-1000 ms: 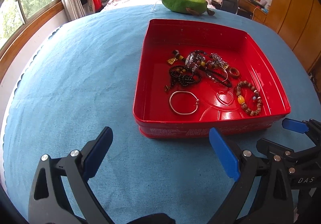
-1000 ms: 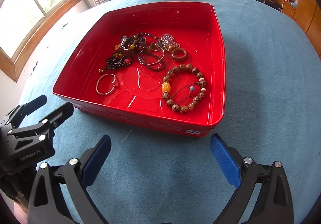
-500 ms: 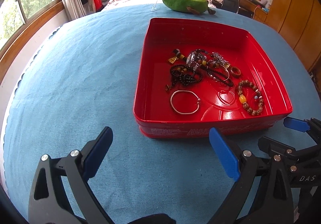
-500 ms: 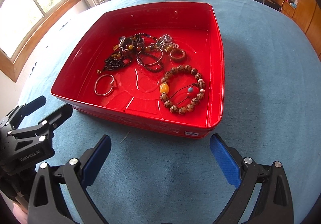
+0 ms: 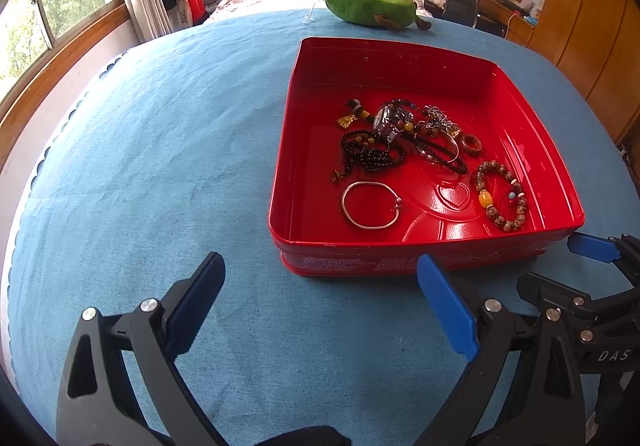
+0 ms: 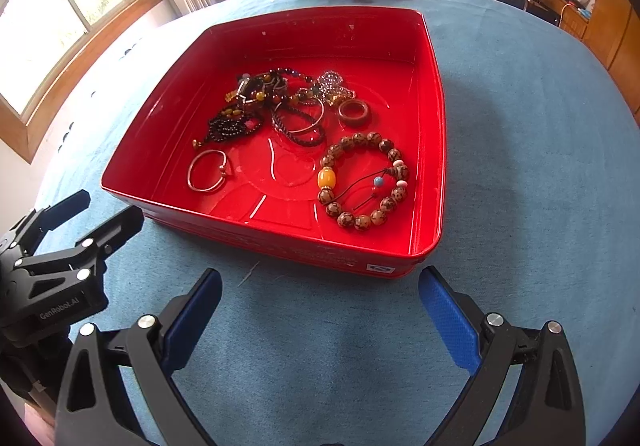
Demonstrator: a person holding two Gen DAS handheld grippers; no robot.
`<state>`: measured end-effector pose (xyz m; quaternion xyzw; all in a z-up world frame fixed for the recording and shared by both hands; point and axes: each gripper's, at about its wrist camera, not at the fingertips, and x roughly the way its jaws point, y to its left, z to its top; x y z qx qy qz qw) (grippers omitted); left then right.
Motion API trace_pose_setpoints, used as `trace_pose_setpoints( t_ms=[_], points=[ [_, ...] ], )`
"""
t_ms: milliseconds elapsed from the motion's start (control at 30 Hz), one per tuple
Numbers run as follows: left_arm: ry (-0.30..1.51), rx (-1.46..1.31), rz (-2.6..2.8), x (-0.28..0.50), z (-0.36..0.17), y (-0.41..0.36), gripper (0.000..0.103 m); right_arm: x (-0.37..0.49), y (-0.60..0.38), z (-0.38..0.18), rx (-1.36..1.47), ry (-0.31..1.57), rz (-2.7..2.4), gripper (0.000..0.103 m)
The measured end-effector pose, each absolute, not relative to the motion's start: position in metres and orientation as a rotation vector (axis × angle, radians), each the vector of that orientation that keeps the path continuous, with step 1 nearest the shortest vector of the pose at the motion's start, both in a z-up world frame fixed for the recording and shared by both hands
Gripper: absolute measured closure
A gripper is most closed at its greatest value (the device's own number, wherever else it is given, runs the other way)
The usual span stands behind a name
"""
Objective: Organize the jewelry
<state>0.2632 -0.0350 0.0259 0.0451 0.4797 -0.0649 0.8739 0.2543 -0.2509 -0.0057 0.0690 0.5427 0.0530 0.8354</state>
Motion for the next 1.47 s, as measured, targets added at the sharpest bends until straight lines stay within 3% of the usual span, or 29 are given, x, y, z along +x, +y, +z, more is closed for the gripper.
trace_pose_setpoints(
  t_ms=[1467],
  points=[
    [1.011,0.089,-0.124,0.2647,0.0239,-0.0332,0.007,0.2551,-0.2509,-0.0065,0.141,1.151,0.113,0.004]
  ],
)
